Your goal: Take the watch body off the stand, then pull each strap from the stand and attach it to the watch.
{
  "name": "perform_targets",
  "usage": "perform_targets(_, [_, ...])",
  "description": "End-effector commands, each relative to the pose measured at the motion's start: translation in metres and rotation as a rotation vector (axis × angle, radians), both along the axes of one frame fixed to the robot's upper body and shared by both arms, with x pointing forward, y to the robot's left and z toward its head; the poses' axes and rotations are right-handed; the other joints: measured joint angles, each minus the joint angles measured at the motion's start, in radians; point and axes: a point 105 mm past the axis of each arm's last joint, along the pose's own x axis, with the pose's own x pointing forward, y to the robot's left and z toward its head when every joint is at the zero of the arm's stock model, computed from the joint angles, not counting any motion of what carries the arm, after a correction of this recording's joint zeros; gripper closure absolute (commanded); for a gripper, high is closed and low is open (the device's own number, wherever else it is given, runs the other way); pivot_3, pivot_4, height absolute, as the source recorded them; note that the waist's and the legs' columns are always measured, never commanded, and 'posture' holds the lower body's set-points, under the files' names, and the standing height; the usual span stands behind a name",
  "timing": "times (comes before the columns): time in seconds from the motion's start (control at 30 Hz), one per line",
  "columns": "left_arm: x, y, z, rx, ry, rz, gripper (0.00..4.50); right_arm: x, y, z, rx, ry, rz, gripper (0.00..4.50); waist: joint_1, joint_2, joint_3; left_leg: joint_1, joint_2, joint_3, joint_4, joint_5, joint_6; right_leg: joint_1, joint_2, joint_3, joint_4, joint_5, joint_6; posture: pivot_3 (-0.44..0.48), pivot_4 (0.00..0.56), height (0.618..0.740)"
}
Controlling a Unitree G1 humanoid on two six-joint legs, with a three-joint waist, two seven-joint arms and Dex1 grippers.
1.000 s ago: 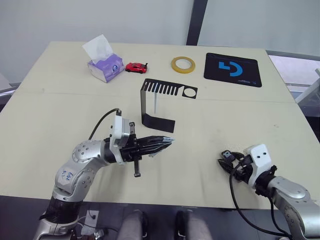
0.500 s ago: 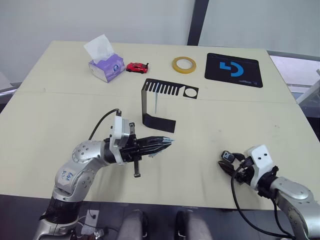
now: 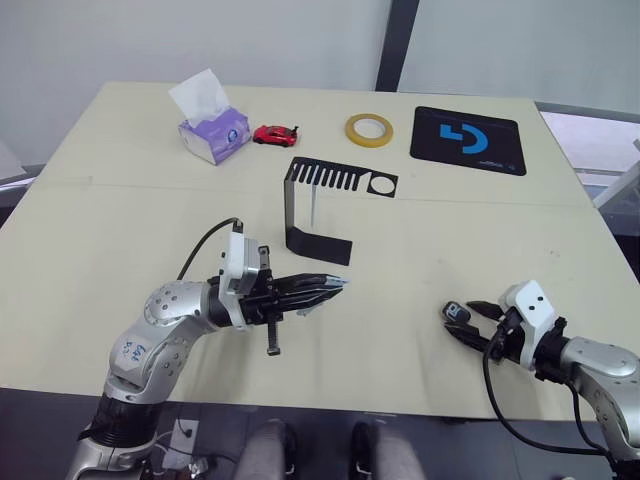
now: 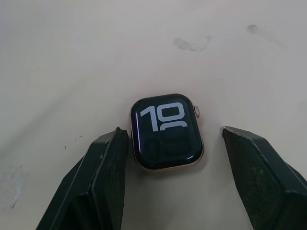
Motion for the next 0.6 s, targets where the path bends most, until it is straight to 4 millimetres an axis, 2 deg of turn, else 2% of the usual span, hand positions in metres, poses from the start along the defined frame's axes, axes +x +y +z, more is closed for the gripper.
perform_targets(0.03, [-0.0058,-0.0004,0.0071,-0.007,-0.035,-0.010,4.50,-0.0043,0.0050,-0.0064,0.008,0.024,0.045,1.16,0.000,0.000,0.000,0.000,0.000,0.000,0.000,0.000,0.000,0.000,0.000,0.000,0.000,0.000,0.000,0.000,0.150,0.740])
perform_targets(0.6, [-0.0062,-0.0017,0.0075,-0.004,-0.030,-0.016,4.50,0.0000,0.0084,-0.0106,0.011,0.040,0.107,1.16,-0.006,0.000,0.000,0.001,0.001,0.000,0.001,0.000,0.000,0.001,0.000,0.000,0.001,0.000,0.000,0.000,0.150,0.740])
